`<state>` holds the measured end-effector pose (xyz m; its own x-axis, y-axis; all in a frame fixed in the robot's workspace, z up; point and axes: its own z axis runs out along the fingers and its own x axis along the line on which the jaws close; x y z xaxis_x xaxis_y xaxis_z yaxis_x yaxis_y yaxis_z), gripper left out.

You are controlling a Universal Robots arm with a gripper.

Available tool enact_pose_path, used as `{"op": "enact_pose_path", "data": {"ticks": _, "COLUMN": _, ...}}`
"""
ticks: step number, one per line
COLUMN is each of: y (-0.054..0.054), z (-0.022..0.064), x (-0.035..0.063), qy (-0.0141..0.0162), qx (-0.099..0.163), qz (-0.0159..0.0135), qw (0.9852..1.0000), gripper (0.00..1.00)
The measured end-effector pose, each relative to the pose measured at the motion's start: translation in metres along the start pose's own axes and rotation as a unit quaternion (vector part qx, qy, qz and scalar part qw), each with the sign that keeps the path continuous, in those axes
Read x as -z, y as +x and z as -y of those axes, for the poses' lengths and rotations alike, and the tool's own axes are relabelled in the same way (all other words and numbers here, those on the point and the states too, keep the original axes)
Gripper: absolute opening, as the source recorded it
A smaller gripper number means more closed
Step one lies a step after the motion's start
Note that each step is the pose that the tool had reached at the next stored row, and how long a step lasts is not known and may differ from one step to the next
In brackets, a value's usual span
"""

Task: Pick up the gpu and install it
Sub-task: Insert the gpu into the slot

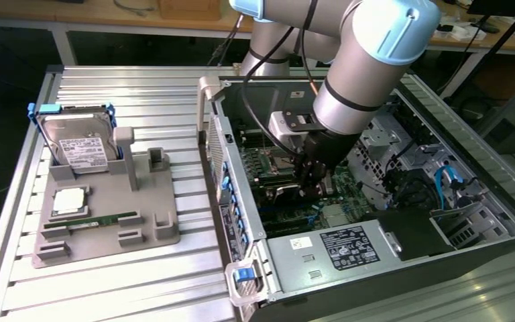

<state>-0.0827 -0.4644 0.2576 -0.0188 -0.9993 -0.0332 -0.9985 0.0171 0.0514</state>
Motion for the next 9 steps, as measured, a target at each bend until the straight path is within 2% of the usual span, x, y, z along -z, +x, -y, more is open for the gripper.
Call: {"op": "enact_pose_path", "data": {"ticks": 9, "y": 0.0001, "z": 0.0002, "x": -0.0034, "qy": 0.0, "qx": 0.0, "qz": 0.0, "qw": 1.0, "gripper": 0.27}}
